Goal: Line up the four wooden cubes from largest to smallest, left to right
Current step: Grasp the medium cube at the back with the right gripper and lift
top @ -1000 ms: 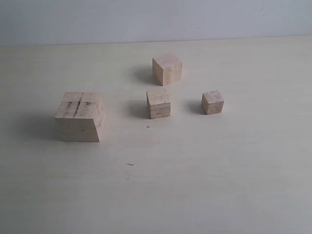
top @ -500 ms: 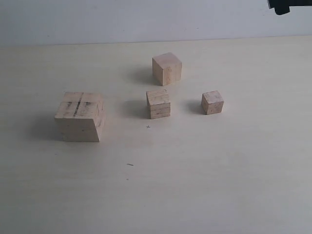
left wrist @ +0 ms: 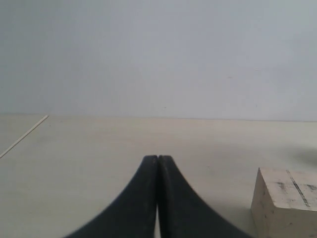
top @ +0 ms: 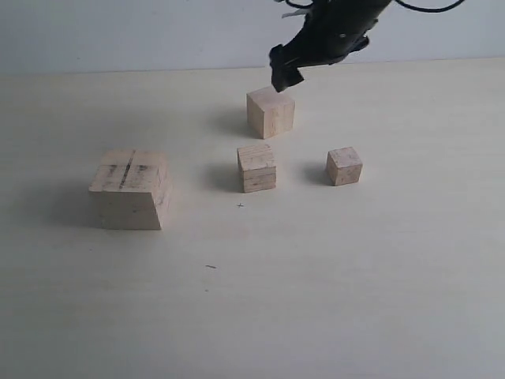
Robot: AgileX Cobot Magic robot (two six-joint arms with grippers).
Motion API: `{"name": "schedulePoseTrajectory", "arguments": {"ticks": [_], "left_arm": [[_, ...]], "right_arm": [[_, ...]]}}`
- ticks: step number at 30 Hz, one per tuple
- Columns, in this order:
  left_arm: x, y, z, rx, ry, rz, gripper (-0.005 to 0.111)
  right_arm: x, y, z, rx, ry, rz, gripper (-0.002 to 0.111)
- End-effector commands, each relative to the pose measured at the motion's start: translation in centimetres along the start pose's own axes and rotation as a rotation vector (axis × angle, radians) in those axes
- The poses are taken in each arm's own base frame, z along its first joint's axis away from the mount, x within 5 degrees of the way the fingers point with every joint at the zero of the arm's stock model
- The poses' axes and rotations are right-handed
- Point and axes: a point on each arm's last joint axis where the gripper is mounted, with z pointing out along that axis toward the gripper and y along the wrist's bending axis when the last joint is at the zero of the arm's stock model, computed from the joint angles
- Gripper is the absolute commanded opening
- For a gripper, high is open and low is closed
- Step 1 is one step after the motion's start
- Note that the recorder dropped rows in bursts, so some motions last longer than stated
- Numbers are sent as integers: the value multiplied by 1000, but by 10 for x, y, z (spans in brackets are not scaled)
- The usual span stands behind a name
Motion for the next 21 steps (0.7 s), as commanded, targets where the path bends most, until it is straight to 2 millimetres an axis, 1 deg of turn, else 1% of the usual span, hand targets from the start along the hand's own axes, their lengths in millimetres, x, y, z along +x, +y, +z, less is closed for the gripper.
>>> {"name": "schedulePoseTrajectory", "arguments": {"ticks": [1, 4, 9, 13, 17, 19, 21], "left_arm": [[-1, 0, -1, -1, -9, -8, 3], [-1, 0, -1, -1, -9, -8, 3], [-1, 0, -1, -1, -9, -8, 3], [-1, 0, -1, -1, -9, -8, 3], [-1, 0, -1, -1, -9, -8, 3], [-1, 0, -1, -1, -9, -8, 3], [-1, 0, -1, -1, -9, -8, 3]], "right_arm": [[-10, 11, 26, 121, 15, -32, 93], [-14, 19, 41, 102, 1, -36, 93], [-20, 23, 60, 88, -39, -29, 93], [-16, 26, 73, 60, -25, -11, 93], [-15, 33, 79, 15, -33, -40, 93], [-14, 33, 85, 19, -44, -41, 93], [-10, 33, 95, 19, -38, -43, 92]]}}
